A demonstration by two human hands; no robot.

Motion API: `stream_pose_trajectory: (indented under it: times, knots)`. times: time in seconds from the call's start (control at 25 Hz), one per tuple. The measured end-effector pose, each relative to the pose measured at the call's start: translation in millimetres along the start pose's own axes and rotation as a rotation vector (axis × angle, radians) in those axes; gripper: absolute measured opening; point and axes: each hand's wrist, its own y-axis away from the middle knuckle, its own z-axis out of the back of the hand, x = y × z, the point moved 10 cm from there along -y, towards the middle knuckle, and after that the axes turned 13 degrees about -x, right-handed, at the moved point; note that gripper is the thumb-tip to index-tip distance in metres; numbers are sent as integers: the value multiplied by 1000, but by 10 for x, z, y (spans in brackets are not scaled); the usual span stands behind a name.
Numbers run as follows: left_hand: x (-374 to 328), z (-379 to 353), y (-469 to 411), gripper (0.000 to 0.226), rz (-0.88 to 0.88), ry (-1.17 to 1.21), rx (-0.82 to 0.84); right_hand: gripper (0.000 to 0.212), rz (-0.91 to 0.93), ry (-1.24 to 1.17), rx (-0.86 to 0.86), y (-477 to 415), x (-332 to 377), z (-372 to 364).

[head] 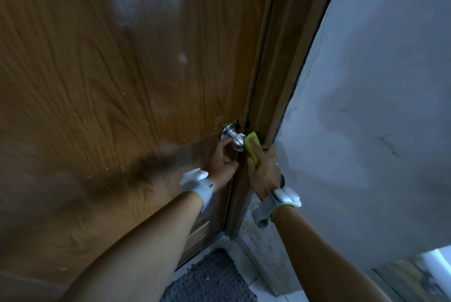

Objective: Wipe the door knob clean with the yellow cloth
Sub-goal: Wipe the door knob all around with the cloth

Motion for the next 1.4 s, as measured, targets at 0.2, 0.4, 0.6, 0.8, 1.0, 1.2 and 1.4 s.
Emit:
stream_pose_trajectory:
  times: [0.2,0.4,0.6,0.8,1.0,1.2,1.4]
  knots:
    - [38,-4,-17,66,-1,-4,-9,49,316,171,14,38,266,63]
    - [19,3,12,65,1,-11,2,50,166,89,32,26,150,-2]
    - [-48,19,41,66,24,-4,18,53,-56,-65,-20,-42,9,-40]
    - [-82,-3,59,69,23,-43,14,42,-455,-245,84,-78,-354,-278]
    - [-118,6,80,72,23,-92,54,41,-419,-240,24,-32,-293,-189]
    - [-164,39,108,73,18,-125,63,43,-232,-256,-13,44,-174,-108]
    - [-180,51,123,72,13,-117,63,41,-376,-232,21,189,-268,-204]
